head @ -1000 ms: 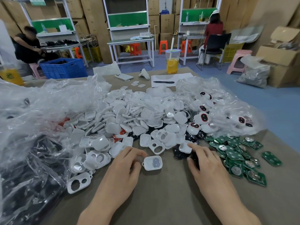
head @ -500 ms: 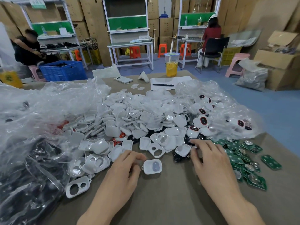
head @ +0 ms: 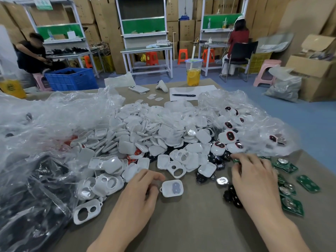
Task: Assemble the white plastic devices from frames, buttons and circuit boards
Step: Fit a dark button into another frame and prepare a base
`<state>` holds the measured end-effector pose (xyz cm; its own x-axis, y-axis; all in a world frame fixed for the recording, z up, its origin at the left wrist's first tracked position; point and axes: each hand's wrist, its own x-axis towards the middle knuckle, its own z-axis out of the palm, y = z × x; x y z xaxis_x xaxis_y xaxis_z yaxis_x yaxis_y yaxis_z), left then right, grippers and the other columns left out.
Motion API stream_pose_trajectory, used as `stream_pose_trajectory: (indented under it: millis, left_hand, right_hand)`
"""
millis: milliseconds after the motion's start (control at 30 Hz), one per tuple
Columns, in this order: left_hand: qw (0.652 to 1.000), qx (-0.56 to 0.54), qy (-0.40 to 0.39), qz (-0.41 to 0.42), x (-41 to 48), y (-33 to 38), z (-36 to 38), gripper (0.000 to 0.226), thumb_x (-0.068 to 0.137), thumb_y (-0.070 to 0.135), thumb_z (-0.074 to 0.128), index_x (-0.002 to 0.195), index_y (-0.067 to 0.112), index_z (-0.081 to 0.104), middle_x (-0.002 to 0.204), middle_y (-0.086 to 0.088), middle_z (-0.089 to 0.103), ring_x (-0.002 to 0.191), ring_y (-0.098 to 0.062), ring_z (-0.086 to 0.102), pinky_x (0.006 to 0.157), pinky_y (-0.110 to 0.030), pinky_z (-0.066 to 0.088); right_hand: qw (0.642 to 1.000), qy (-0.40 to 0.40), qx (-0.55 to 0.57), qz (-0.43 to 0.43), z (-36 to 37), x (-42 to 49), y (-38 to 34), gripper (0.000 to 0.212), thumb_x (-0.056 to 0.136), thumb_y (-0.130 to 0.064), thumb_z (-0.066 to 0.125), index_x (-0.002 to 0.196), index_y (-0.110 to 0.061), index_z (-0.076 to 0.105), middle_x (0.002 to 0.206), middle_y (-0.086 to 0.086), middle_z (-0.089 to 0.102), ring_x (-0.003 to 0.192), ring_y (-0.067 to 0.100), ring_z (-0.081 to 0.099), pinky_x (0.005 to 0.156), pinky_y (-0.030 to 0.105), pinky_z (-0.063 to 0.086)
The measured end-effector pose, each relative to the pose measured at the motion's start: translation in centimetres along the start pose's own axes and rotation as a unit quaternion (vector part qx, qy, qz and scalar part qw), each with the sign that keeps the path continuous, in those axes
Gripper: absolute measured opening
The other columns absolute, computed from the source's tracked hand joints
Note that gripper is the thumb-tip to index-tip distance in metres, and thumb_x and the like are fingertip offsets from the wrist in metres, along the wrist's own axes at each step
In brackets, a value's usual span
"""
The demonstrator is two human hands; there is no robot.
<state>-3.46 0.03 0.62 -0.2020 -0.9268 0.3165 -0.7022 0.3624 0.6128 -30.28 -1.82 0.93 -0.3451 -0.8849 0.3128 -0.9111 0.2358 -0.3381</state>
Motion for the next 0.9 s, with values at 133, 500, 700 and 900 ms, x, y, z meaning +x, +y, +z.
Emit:
stream_pose_trajectory:
  millis: [133,500,700,900]
  left_hand:
    - [1.0,-0.001,-0.001,0.0,-0.04,-0.04,0.0,0.032,0.098,0.009,0.052,0.099,0.04,0.06,0.107,0.023,0.058,0.098,-0.005,0.057,0.075,-0.01,0.04]
    - [1.0,-0.001,-0.006,-0.001,-0.01,-0.09,-0.02,0.031,0.097,0.011,0.051,0.101,0.04,0.061,0.107,0.027,0.057,0.103,-0.002,0.056,0.078,-0.009,0.039]
    - [1.0,0.0,-0.004,-0.003,0.02,-0.09,0.03,0.03,0.098,0.013,0.049,0.102,0.041,0.061,0.108,0.03,0.057,0.107,0.001,0.055,0.081,-0.007,0.038]
    - [1.0,-0.005,-0.002,-0.005,-0.05,-0.26,0.17,0.033,0.098,0.012,0.05,0.101,0.043,0.06,0.11,0.029,0.057,0.107,-0.001,0.056,0.081,-0.009,0.04]
  right_hand:
    - [1.0,-0.012,-0.007,0.015,0.01,0.27,0.06,0.032,0.097,-0.026,0.054,0.127,-0.021,0.065,0.138,0.006,0.058,0.124,0.036,0.044,0.108,0.048,0.031]
    - [0.997,-0.041,-0.059,0.026,-0.2,0.74,-0.02,0.043,0.099,-0.047,0.047,0.135,-0.026,0.056,0.137,0.005,0.057,0.122,0.032,0.047,0.106,0.046,0.033]
    - [0.996,-0.027,-0.08,0.01,0.0,0.72,-0.17,0.044,0.098,-0.05,0.046,0.127,-0.022,0.064,0.131,0.007,0.061,0.121,0.032,0.048,0.103,0.045,0.034]
    - [0.998,0.048,-0.035,-0.016,0.16,0.38,-0.19,0.039,0.103,-0.035,0.042,0.108,-0.012,0.074,0.114,0.012,0.068,0.109,0.034,0.055,0.095,0.047,0.038]
